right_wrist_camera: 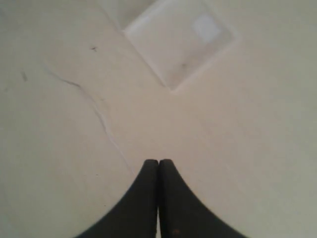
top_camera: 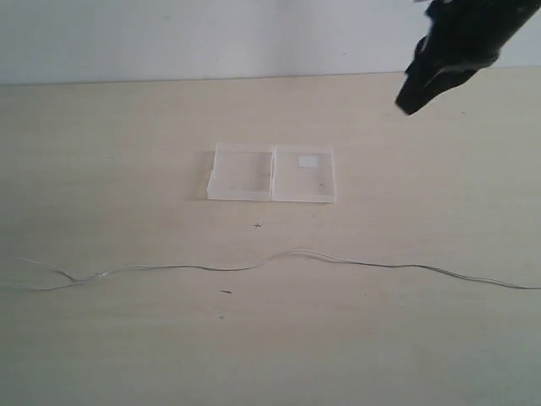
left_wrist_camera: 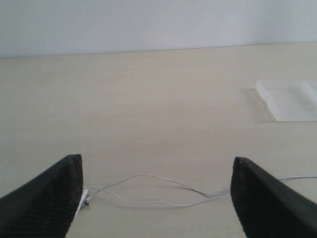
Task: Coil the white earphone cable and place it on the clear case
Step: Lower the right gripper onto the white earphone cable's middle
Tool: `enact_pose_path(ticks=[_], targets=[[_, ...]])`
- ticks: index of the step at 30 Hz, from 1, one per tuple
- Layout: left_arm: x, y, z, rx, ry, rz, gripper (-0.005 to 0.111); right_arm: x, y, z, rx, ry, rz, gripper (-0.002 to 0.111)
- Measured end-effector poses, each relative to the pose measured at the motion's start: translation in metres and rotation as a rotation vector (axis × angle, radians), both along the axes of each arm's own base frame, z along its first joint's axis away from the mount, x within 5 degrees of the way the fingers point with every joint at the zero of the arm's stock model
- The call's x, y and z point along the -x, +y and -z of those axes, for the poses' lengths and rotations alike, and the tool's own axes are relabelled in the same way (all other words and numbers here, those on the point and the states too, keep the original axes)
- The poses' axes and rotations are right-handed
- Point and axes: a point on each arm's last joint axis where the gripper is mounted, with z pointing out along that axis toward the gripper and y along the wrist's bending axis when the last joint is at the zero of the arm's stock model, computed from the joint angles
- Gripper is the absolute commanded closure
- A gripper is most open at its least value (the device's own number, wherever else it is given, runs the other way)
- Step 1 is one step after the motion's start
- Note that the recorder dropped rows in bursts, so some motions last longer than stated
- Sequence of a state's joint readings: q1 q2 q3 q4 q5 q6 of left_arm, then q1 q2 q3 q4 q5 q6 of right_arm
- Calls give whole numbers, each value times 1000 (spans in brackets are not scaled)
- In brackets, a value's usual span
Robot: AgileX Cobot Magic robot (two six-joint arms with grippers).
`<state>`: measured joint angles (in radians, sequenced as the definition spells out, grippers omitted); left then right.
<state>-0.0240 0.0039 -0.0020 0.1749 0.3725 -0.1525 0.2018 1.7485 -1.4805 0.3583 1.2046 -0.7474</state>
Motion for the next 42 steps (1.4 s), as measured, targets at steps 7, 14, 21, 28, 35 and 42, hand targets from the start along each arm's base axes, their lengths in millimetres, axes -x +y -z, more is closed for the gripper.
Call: enact_pose_path(ticks=[7, 14, 21, 28, 35, 42], targets=[[0, 0, 0, 0, 0, 0, 29, 16, 77, 41, 63, 75, -321, 93], [0, 0, 0, 0, 0, 0, 29, 23, 112, 96, 203, 177, -474, 70], [0, 0, 0, 0, 0, 0, 29, 23, 127, 142, 306, 214, -549, 54], [0, 0, 0, 0, 0, 0, 29, 17, 134, 144, 292, 111, -541, 47], [0, 0, 0, 0, 0, 3, 29, 19, 132, 154, 317, 69, -532, 46], [0, -2, 0, 0, 0, 38, 29, 23, 127, 167, 340, 73, -532, 46]])
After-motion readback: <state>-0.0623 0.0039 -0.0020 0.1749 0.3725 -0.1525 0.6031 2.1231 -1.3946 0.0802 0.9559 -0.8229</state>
